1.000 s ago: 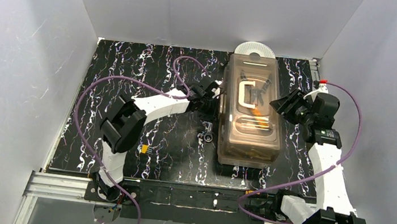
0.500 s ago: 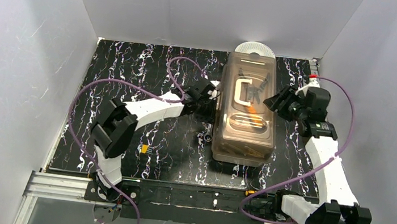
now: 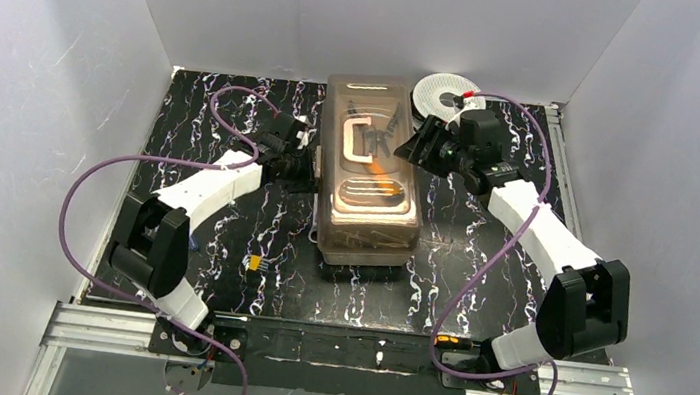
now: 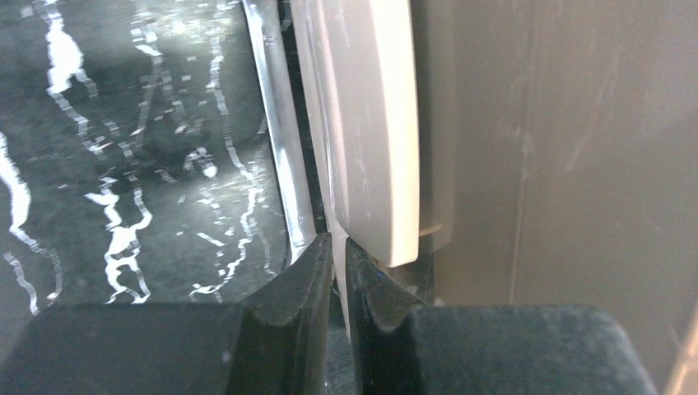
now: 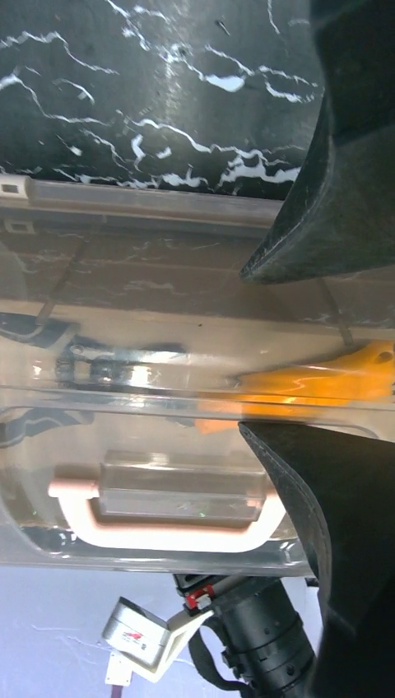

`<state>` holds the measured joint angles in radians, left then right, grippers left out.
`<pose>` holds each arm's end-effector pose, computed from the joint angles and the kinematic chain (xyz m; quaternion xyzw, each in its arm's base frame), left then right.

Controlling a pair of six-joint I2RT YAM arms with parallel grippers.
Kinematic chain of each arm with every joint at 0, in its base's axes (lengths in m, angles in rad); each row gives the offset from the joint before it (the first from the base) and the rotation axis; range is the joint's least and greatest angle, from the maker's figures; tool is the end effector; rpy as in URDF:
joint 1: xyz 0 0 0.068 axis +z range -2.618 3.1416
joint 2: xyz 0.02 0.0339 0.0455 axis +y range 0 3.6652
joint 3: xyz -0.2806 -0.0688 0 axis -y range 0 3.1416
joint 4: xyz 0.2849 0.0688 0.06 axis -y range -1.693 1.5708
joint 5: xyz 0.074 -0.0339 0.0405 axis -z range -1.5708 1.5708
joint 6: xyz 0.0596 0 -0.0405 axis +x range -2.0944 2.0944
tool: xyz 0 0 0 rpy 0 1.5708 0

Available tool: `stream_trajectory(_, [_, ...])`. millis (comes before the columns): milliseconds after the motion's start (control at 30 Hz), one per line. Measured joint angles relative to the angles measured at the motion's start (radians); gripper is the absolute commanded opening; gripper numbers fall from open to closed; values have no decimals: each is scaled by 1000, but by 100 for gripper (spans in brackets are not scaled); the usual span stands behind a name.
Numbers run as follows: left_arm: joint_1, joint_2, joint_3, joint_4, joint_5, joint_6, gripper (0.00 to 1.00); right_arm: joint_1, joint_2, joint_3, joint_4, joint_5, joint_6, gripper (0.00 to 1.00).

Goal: Pack the tool kit

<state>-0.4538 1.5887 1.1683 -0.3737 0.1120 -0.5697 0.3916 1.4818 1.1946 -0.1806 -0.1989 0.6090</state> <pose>0.3593 -0.1826 0.2375 -0.0324 0.9238 -0.2303 0.3043 0.3684 0.1649 0.3101 0.0402 0.8482 0.3243 0.4169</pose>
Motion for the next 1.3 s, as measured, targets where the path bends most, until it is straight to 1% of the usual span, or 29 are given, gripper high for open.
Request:
stream_trajectory(67, [13, -5, -2, -15, -18, -11, 12, 20, 0, 1, -5, 9, 17, 75])
stream_trajectory(167, [11, -40, -11, -19, -61, -20, 13, 23, -29, 1, -55, 16, 17, 80])
stream_trajectory(300, [7, -176, -24, -64, -194, -33, 15, -14, -134, 1, -128, 44, -18, 82])
stream_trajectory(400, [13, -306, -24, -86, -312, -37, 18, -52, -266, -17, -138, 94, -72, 83])
stream_trajectory(433, [14, -357, -29, -83, -366, -40, 20, -63, -319, -39, -130, 122, -92, 83])
stream_trajectory(467, [15, -392, -38, -73, -403, -40, 24, -71, -391, -84, -105, 167, -117, 84])
stream_trajectory(533, [19, -465, -95, -20, -493, -29, 42, -74, -528, -193, -54, 253, -159, 85])
stream_trajectory(567, [20, -488, -133, 8, -530, -13, 55, -74, -598, -282, 2, 303, -192, 87])
stream_trajectory(600, [20, -504, -176, 47, -563, 3, 85, -74, -641, -337, 32, 330, -215, 88])
stream_trajectory(633, [20, -519, -243, 110, -604, 36, 97, -74, -707, -444, 109, 370, -261, 89])
stream_trajectory(733, [14, -521, -418, 255, -716, 137, 98, -76, -797, -712, 278, 470, -381, 91])
stream_trajectory(833, [11, -525, -604, 461, -815, 283, 98, -77, -784, -919, 394, 535, -480, 91])
stream_trajectory(867, [11, -525, -619, 483, -823, 299, 98, -77, -770, -951, 409, 545, -498, 90])
stream_trajectory(933, [14, -505, -719, 681, -876, 414, 98, -80, -718, -999, 495, 570, -533, 90])
stream_trajectory(967, [18, -488, -731, 735, -887, 446, 98, -80, -712, -1003, 505, 572, -535, 89])
stream_trajectory(1033, [25, -440, -735, 838, -900, 509, 98, -101, -622, -1042, 678, 592, -562, 89])
stream_trajectory(1100, [30, -403, -744, 931, -904, 552, 98, -151, -554, -1078, 813, 575, -563, 88])
stream_trajectory(1133, [34, -386, -762, 998, -907, 572, 98, -189, -521, -1085, 848, 555, -561, 86])
stream_trajectory(1200, [43, -366, -796, 1074, -906, 586, 98, -264, -464, -1080, 894, 504, -555, 85])
stream_trajectory(1233, [53, -357, -812, 1098, -904, 587, 98, -299, -432, -1067, 905, 476, -550, 83])
stream_trajectory(1300, [69, -340, -827, 1133, -901, 589, 98, -347, -368, -1022, 912, 443, -542, 84])
